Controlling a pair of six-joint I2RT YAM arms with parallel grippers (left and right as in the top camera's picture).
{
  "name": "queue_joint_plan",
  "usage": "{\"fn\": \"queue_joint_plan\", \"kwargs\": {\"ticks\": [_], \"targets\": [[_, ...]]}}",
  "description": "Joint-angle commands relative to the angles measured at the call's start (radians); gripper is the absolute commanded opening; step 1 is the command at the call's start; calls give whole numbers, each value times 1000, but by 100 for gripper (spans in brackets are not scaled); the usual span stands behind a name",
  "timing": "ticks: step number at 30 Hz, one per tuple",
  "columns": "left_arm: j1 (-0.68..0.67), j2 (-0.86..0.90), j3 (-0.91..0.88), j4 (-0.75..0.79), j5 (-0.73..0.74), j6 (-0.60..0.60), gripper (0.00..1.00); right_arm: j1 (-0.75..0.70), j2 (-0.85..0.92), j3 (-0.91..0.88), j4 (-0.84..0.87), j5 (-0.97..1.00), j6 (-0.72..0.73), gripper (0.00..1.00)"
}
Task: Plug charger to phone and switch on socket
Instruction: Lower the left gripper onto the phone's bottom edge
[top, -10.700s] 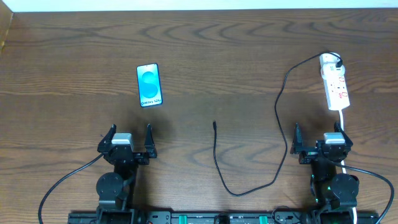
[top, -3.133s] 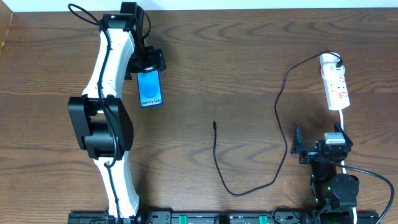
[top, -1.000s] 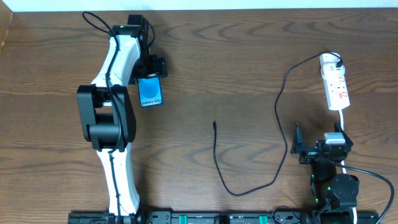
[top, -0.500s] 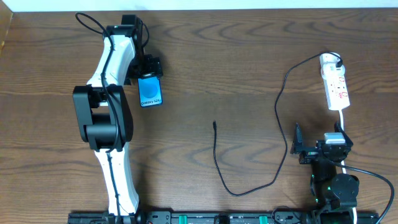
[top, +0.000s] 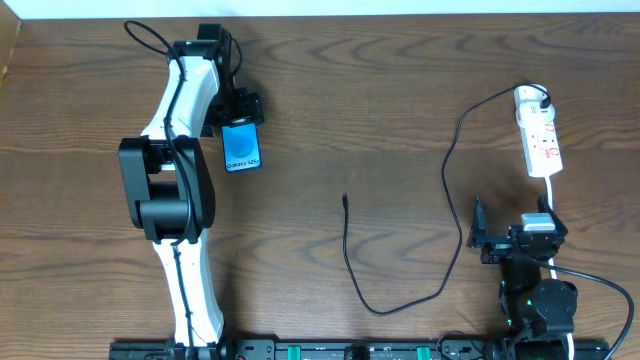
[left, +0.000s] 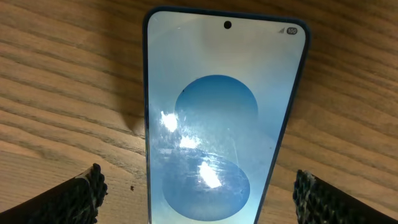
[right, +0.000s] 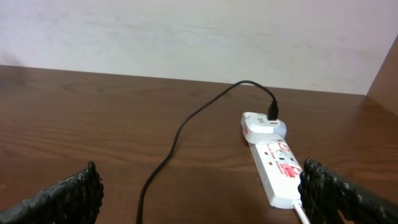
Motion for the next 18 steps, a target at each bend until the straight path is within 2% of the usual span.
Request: {"fn": "queue_joint_plan", "kwargs": {"ticks": [1,18], "targets": [[-2,16,1,-6,9,10,98,3,-6,-1,-4,8,5,99],[-28,16,0,-10,-29,13,98,3,-6,-1,-4,8,5,99]]}}
